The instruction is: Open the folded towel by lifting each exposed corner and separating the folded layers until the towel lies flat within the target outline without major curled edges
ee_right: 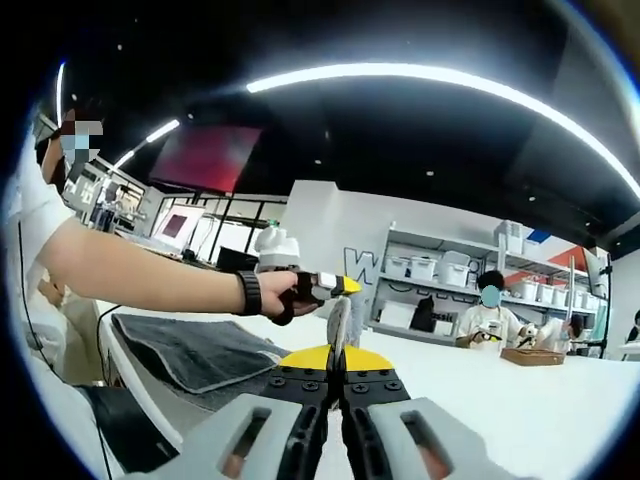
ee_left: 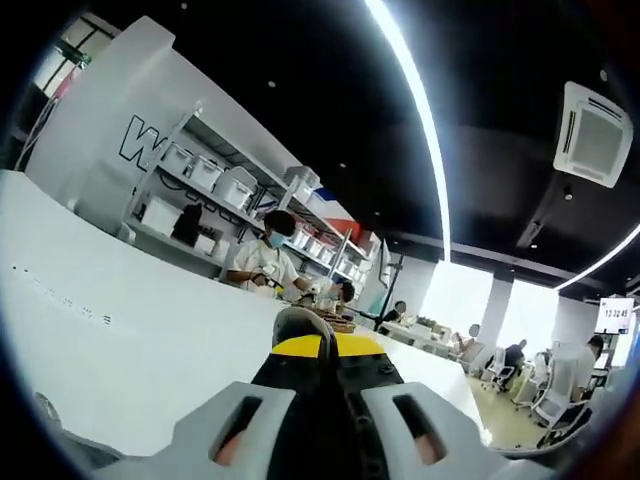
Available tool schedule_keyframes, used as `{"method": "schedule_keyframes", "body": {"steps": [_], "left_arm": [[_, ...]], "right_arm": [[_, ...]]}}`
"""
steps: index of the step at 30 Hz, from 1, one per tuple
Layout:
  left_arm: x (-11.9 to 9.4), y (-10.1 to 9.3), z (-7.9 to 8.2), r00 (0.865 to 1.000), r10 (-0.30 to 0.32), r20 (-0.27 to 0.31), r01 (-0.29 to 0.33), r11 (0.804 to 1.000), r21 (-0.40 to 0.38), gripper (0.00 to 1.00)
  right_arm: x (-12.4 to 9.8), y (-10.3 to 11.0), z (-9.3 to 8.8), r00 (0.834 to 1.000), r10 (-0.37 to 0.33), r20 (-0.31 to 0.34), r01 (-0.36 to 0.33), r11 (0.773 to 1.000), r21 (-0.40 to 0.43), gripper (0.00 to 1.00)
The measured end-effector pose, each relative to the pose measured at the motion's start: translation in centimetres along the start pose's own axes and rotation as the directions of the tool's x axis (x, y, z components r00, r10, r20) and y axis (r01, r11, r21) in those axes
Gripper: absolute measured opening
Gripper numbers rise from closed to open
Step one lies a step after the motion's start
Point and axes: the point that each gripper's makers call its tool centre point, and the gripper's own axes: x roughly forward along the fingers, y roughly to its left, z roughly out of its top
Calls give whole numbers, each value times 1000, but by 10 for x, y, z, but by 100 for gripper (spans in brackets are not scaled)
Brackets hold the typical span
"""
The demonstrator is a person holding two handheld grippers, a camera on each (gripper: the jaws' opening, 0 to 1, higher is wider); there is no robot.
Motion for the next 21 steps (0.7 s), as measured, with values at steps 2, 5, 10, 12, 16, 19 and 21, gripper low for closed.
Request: {"method": "schedule_keyframes", "body": {"steps": [2, 5, 10, 12, 16, 19, 21], "left_arm": [[2, -1, -3, 1000, -2, -11, 2, 1000, 0, 1], [4, -3, -6, 1000, -11, -11, 11, 1000, 3, 1], [7, -1, -20, 999, -14, -35, 14, 1000, -9, 1], [6, 1, -25, 999, -12, -42, 11, 1000, -20, 1], [6, 5, -34, 998, -9, -62, 7, 999, -34, 1], [6, 5, -37, 997, -22, -70, 19, 999, -44, 1], [6, 4, -40, 997, -33, -67, 29, 998, -59, 1]], "right_arm": [[-1, 0, -3, 1000, 1, -7, -1, 1000, -3, 0], [-2, -1, -8, 1000, -1, -17, 1, 1000, -1, 0], [-5, -1, -11, 1000, -5, -29, 5, 1000, -8, 0], [-6, 0, -12, 1000, -4, -29, 4, 1000, -5, 0], [-7, -1, -19, 999, -9, -44, 9, 1000, -7, 0], [-10, -2, -24, 999, -12, -51, 12, 1000, 2, 0], [-11, -1, -25, 999, -12, -53, 12, 1000, 0, 0]]}}
